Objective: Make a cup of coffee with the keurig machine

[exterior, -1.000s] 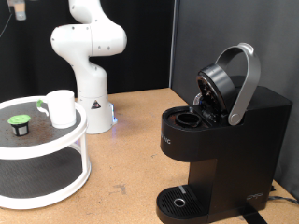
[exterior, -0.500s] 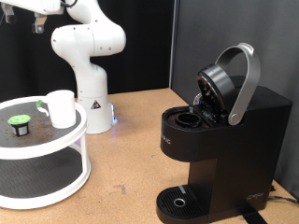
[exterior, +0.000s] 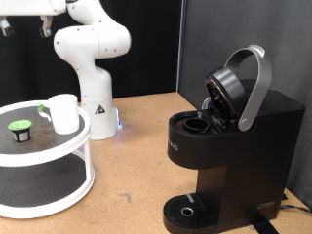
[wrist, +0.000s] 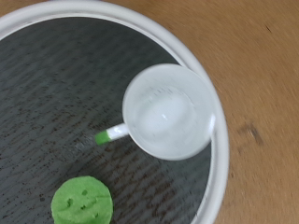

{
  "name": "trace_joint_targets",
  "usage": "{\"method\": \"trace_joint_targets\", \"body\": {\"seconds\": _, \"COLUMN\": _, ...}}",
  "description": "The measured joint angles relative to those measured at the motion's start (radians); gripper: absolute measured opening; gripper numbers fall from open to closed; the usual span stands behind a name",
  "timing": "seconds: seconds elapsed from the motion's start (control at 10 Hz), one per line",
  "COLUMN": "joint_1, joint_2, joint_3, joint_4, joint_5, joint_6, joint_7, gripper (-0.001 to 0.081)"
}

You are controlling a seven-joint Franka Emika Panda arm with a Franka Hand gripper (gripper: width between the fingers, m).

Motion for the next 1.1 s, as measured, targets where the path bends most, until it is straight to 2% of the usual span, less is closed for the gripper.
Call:
{"method": "trace_joint_targets", "body": {"seconds": 0.1, "joint_1": 0.004, "joint_2": 0.010, "joint_3": -0.018, "joint_4": -0.004, "joint_5": -0.013, "joint_6": 0.004, "joint_7": -0.025, "gripper": 0.0807}}
{"method": "trace_joint_targets", "body": {"seconds": 0.3, "joint_1": 0.003, "joint_2": 0.021, "joint_3": -0.020, "joint_4": -0.010, "joint_5": -0.017, "joint_6": 0.014, "joint_7": -0.024, "gripper": 0.0807}}
{"method": "trace_joint_targets", "body": {"seconds": 0.7, "joint_1": 0.009, "joint_2": 0.022, "joint_3": -0.073, "joint_4": 0.019, "joint_5": 0.010, "joint_6": -0.055, "joint_7": -0.177, "gripper": 0.0807}}
{"method": "trace_joint_targets", "body": {"seconds": 1.1, "joint_1": 0.006, "joint_2": 0.029, "joint_3": -0.100, "joint_4": 0.018, "joint_5": -0.019, "joint_6": 0.003, "joint_7": -0.163, "gripper": 0.0807}}
